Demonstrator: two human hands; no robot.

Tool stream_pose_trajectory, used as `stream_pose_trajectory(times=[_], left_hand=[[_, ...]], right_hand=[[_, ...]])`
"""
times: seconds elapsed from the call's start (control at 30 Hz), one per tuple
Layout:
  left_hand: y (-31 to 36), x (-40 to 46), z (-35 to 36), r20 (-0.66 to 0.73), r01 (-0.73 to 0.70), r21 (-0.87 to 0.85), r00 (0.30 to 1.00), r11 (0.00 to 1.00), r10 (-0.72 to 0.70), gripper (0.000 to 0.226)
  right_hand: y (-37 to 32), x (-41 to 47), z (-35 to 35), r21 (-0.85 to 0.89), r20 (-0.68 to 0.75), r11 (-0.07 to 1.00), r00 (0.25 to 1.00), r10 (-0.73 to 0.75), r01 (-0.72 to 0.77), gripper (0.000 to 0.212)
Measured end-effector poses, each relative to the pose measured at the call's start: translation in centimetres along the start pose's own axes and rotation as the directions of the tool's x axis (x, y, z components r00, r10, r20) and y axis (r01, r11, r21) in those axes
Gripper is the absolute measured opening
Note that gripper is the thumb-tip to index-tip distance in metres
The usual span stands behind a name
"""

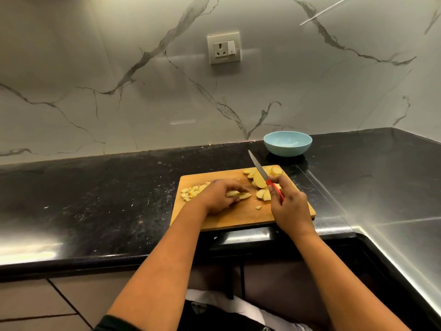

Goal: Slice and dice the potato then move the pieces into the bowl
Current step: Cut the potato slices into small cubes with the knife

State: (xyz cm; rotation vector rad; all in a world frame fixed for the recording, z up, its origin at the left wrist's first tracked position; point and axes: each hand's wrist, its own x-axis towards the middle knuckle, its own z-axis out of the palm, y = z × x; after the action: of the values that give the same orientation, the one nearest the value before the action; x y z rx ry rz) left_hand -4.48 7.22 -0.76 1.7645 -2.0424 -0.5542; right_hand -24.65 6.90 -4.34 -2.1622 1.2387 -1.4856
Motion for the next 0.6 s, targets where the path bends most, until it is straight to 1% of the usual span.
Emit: stream_pose_trajectory(times=[0.07, 0.13, 0.2, 0.27, 0.33, 0.43, 0.53, 0.6], left_hand=[[0.3, -0.4, 0.0, -0.029, 0.025, -0.016, 0.999, 1.000, -0.026, 0.040], [0.8, -1.0, 0.4, -0.139, 0.050, -0.001, 0.989, 0.999, -0.050, 0.047], [1.2, -1.7, 1.3, -0.262, 0.103, 0.048, 0.961, 0.994, -0.087, 0.052], [1.6, -2.2, 2.7, -0.332, 0.150, 0.114, 0.937, 0.982, -0.105, 0.051], [1.9, -2.4, 4.1, -0.356, 0.171, 0.167, 0.929, 0.971, -0.102, 0.046], [2.4, -2.1, 4.6, -0.324, 0.202, 0.270, 0.940, 0.941, -0.109, 0.043], [2.6, -1.8, 4.0, -0.168, 0.191, 0.403, 0.977, 0.895, -0.132, 0.043], [2.6, -1.8, 3.7, -0.086, 0.162, 0.447, 0.987, 0.880, -0.138, 0.048]], right_hand=[[-0.3, -0.1, 0.0, -0.044, 0.021, 0.999, 1.000, 0.002, -0.001, 0.021], [-0.9, -0.4, 0.0, -0.116, 0.087, 0.993, 0.996, 0.018, -0.008, 0.020], [-1.7, -0.7, 0.0, -0.169, 0.131, 0.985, 0.990, 0.054, -0.031, 0.015], [-2.7, -1.2, -0.2, -0.214, 0.137, 0.975, 0.986, 0.091, -0.060, 0.012], [-3.5, -1.6, -0.3, -0.296, 0.167, 0.951, 0.976, 0.141, -0.087, 0.014], [-4.5, -2.3, -0.4, -0.405, 0.217, 0.906, 0.951, 0.222, -0.120, 0.020], [-4.9, -2.8, -0.4, -0.423, 0.249, 0.898, 0.938, 0.242, -0.120, 0.023], [-5.2, -3.1, -0.3, -0.405, 0.273, 0.905, 0.928, 0.254, -0.129, 0.026]])
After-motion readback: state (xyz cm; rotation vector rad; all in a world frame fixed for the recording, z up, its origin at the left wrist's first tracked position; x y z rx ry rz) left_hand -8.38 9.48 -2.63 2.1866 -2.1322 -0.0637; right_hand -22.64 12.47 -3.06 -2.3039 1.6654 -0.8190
